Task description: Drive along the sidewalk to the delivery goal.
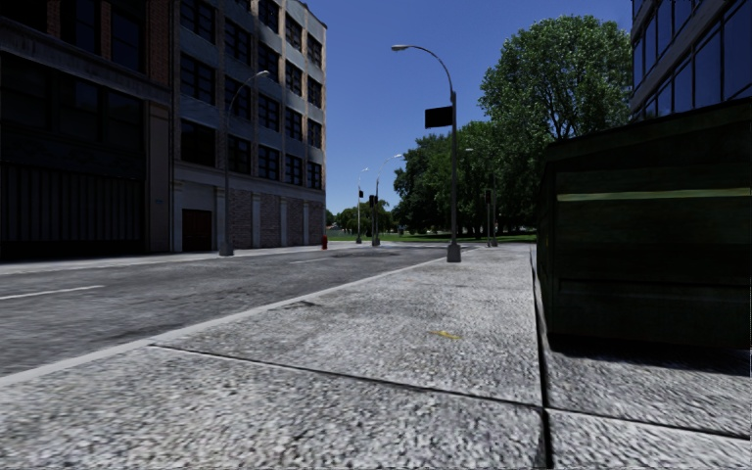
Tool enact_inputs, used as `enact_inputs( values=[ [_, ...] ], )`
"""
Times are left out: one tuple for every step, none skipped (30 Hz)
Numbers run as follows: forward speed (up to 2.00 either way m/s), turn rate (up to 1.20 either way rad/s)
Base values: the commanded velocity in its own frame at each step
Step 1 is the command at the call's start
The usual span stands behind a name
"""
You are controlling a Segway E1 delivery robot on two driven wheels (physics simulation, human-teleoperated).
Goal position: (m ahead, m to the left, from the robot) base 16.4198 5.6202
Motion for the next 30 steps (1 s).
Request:
enact_inputs(
  values=[
    [2.0,0.0],
    [2.0,0.0],
    [2.0,0.0],
    [2.0,0.0],
    [2.0,0.0],
    [2.0,0.0],
    [2.0,0.0],
    [2.0,0.0],
    [2.0,0.0],
    [2.0,0.0],
    [2.0,0.0],
    [2.0,0.0],
    [2.0,0.0],
    [2.0,0.0],
    [2.0,0.0],
    [2.0,-0.07],
    [2.0,-0.07],
    [2.0,-0.3],
    [2.0,-0.77],
    [2.0,-0.79],
    [2.0,-0.79],
    [2.0,-0.79],
    [2.0,-0.79],
    [2.0,-0.8],
    [2.0,-0.8],
    [2.0,-0.8],
    [2.0,-0.8],
    [2.0,-0.8],
    [2.0,-0.78],
    [2.0,-0.77]
  ],
)
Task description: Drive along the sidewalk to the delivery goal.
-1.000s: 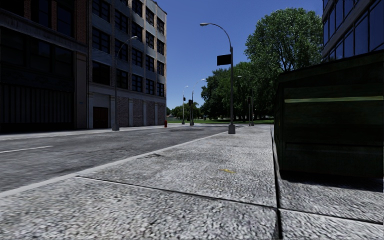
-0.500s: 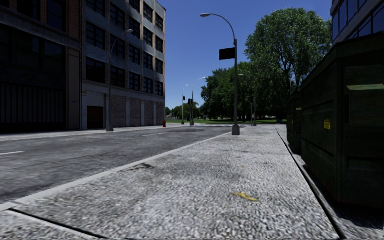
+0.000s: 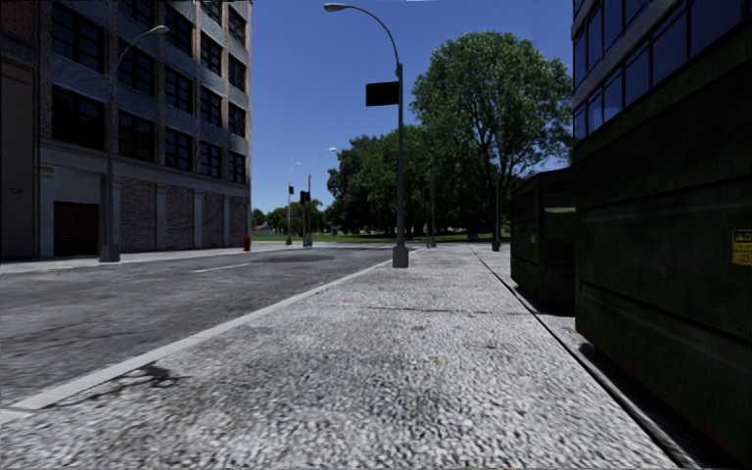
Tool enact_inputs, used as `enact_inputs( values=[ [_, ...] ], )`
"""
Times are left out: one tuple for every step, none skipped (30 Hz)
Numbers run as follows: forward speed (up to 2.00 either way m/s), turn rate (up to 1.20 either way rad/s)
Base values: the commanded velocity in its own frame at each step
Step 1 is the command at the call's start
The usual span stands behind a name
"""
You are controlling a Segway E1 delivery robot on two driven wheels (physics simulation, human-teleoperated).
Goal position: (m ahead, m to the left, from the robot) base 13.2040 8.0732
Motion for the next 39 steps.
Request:
enact_inputs(
  values=[
    [2.0,-0.77],
    [2.0,-0.76],
    [2.0,-0.75],
    [2.0,-0.65],
    [2.0,0.0],
    [2.0,0.0],
    [2.0,0.0],
    [2.0,0.0],
    [2.0,0.0],
    [2.0,0.0],
    [2.0,0.0],
    [2.0,0.0],
    [2.0,0.0],
    [2.0,0.0],
    [2.0,0.0],
    [2.0,0.0],
    [2.0,0.25],
    [2.0,1.2],
    [2.0,1.2],
    [2.0,1.2],
    [2.0,0.74],
    [2.0,0.74],
    [2.0,0.17],
    [2.0,0.08],
    [2.0,0.06],
    [2.0,0.02],
    [2.0,0.0],
    [2.0,0.0],
    [2.0,0.0],
    [2.0,0.0],
    [2.0,0.0],
    [2.0,0.0],
    [2.0,0.0],
    [2.0,0.0],
    [2.0,0.0],
    [2.0,0.0],
    [2.0,0.0],
    [2.0,0.0],
    [2.0,0.0]
  ],
)
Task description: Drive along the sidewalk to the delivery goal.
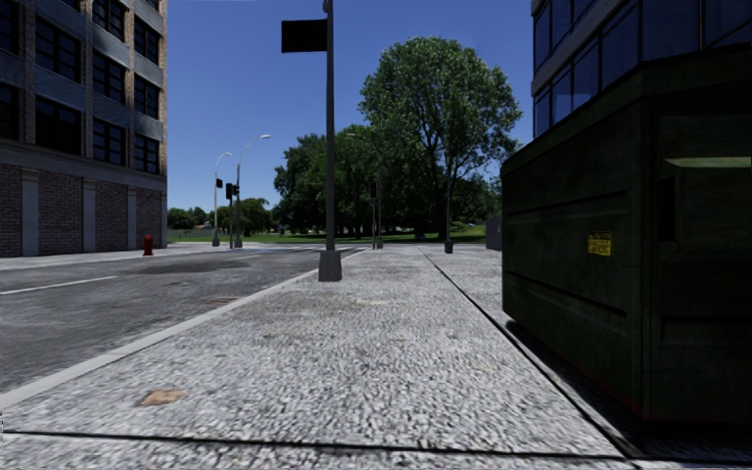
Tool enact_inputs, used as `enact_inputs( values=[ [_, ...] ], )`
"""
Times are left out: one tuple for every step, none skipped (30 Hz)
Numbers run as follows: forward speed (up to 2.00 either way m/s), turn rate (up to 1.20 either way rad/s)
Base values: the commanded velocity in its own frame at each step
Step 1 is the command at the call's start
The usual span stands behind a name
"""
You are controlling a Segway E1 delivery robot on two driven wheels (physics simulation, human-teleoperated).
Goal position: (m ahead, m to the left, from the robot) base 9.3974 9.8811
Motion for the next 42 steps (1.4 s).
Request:
enact_inputs(
  values=[
    [2.0,0.0],
    [2.0,0.0],
    [2.0,0.0],
    [2.0,0.0],
    [2.0,0.0],
    [2.0,0.0],
    [2.0,-0.46],
    [2.0,-0.95],
    [2.0,-1.06],
    [2.0,-1.02],
    [2.0,-1.02],
    [2.0,0.0],
    [2.0,0.0],
    [2.0,0.0],
    [2.0,0.0],
    [2.0,0.0],
    [2.0,0.0],
    [2.0,0.0],
    [2.0,0.0],
    [2.0,0.0],
    [2.0,0.0],
    [2.0,0.0],
    [2.0,0.0],
    [2.0,0.0],
    [2.0,0.0],
    [2.0,0.0],
    [2.0,0.0],
    [2.0,0.0],
    [2.0,-0.02],
    [2.0,-0.53],
    [2.0,-1.01],
    [2.0,-1.05],
    [2.0,-1.01],
    [2.0,-0.25],
    [2.0,-0.07],
    [2.0,-0.01],
    [2.0,-0.01],
    [2.0,0.0],
    [2.0,0.0],
    [2.0,0.0],
    [2.0,0.0],
    [2.0,0.0]
  ],
)
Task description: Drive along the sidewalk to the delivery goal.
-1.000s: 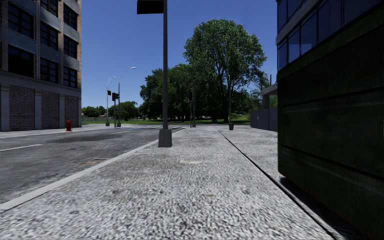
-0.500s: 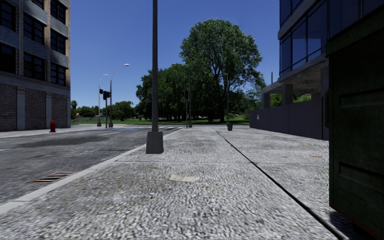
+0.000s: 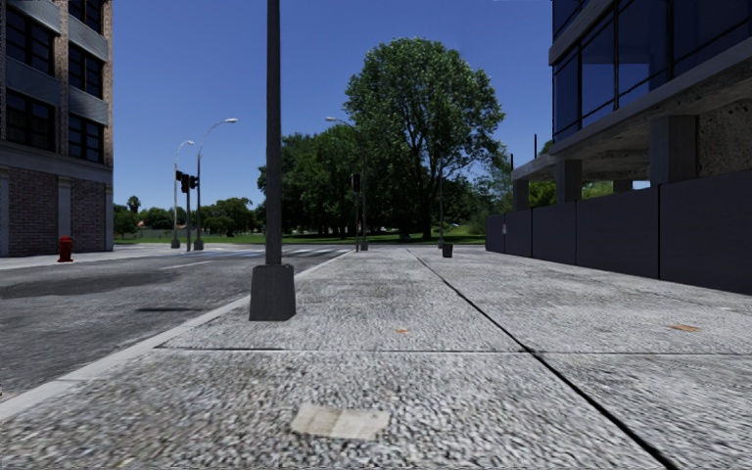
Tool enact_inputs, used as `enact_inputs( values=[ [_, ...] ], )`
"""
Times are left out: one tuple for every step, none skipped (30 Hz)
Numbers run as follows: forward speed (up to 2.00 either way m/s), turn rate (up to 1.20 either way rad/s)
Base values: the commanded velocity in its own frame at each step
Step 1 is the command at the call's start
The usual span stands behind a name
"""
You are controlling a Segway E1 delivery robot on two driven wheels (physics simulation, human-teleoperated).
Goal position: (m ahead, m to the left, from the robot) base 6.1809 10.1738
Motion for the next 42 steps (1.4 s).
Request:
enact_inputs(
  values=[
    [2.0,0.0],
    [2.0,0.0],
    [2.0,0.0],
    [2.0,0.0],
    [2.0,0.0],
    [2.0,-0.11],
    [2.0,-0.6],
    [2.0,-1.0],
    [2.0,-1.2],
    [2.0,-1.2],
    [2.0,-1.2],
    [2.0,-1.2],
    [2.0,-1.2],
    [2.0,-1.2],
    [2.0,-1.14],
    [2.0,-0.01],
    [2.0,0.0],
    [2.0,0.0],
    [2.0,0.0],
    [2.0,0.0],
    [2.0,0.0],
    [2.0,0.0],
    [2.0,0.0],
    [2.0,0.0],
    [2.0,0.0],
    [2.0,0.0],
    [2.0,0.0],
    [2.0,0.0],
    [2.0,0.0],
    [2.0,0.0],
    [2.0,0.0],
    [2.0,0.0],
    [2.0,0.0],
    [2.0,0.0],
    [2.0,0.0],
    [2.0,0.0],
    [2.0,0.0],
    [2.0,0.0],
    [2.0,0.0],
    [2.0,0.0],
    [2.0,0.0],
    [2.0,0.0]
  ],
)
